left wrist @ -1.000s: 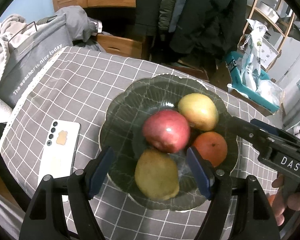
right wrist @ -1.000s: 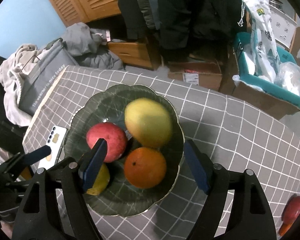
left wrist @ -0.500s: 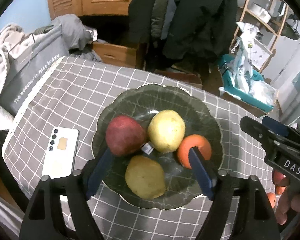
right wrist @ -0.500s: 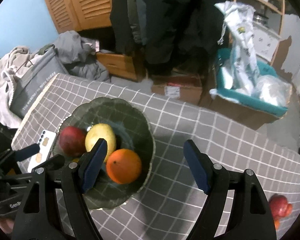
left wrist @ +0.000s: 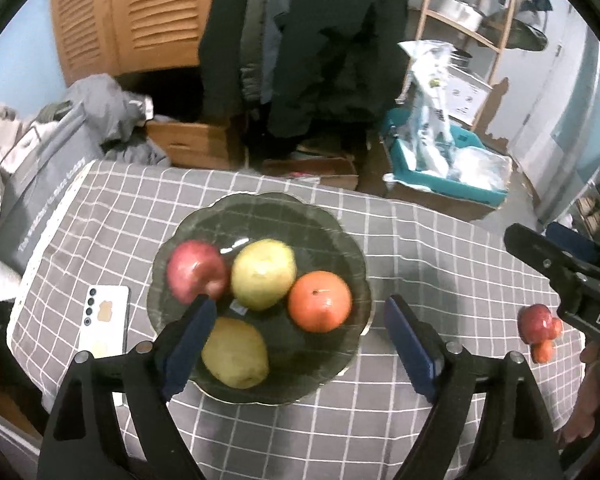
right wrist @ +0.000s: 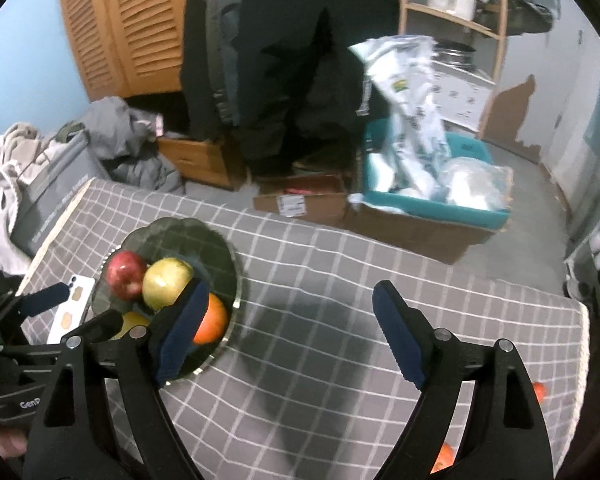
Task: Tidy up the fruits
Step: 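Withdraw both grippers from the bowl toward the remaining fruit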
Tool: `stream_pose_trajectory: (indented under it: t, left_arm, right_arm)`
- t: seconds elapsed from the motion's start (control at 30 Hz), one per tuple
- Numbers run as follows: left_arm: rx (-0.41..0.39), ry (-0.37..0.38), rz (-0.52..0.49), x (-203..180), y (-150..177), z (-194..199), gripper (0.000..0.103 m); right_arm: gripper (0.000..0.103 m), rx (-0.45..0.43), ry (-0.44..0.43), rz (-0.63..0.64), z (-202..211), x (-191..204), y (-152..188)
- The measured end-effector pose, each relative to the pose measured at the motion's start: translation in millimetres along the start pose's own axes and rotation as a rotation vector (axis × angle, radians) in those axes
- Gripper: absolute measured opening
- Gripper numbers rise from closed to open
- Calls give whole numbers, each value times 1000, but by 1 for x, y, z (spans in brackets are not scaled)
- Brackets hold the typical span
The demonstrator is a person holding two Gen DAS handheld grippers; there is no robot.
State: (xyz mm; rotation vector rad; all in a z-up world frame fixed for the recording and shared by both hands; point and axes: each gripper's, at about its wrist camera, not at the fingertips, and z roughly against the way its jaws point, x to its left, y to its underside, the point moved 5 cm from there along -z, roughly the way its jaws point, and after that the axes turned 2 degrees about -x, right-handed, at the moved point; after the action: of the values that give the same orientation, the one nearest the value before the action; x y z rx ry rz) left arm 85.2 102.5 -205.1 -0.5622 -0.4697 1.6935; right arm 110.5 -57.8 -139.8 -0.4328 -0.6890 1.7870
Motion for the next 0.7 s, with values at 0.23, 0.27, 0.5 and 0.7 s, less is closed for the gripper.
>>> stream_pose_trajectory:
  t: [0.23, 0.27, 0.5, 0.7]
  left_arm:
    - [-19, 47, -40, -29, -1, 15, 87]
    - [-23, 51, -45, -33, -1, 17, 87]
    - [-53, 85, -92, -62, -4, 32, 91]
    - [-55, 112, -142, -90, -1, 37, 92]
  right_arm:
    - [85, -43, 83, -2, 38, -30, 10]
    - [85, -50, 91, -5, 44, -35, 12]
    - [87, -94, 132, -27, 77, -63, 20]
    - [87, -111, 172, -56, 98, -94, 36]
